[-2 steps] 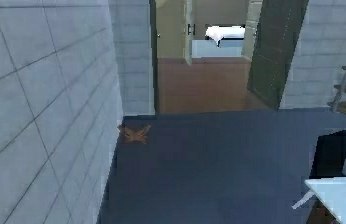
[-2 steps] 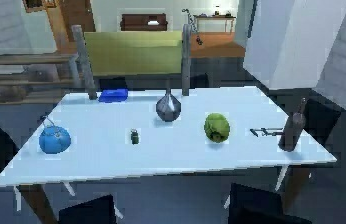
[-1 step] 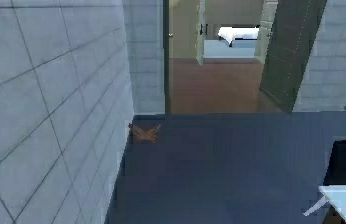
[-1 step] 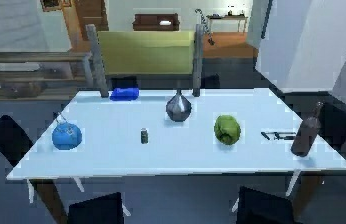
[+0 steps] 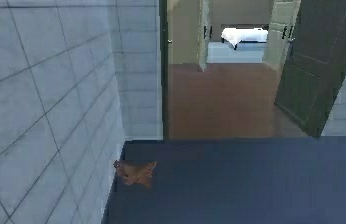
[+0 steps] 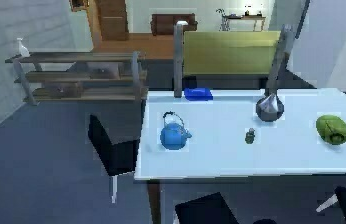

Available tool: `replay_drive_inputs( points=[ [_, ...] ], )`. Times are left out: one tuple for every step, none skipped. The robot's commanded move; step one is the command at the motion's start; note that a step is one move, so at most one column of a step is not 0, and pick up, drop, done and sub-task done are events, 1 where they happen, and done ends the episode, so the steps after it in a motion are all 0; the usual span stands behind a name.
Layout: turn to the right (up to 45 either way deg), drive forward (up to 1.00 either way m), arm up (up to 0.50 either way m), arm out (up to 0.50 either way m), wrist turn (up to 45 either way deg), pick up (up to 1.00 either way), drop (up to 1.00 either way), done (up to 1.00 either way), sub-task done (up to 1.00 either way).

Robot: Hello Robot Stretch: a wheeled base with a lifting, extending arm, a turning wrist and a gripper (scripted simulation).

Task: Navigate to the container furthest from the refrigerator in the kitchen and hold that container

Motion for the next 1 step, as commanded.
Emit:
replay_drive_inputs(
  points=[
    [45.0,0.0,0.0,0.0,0.0,0.0,0.0,0.0,0.0]
  ],
)
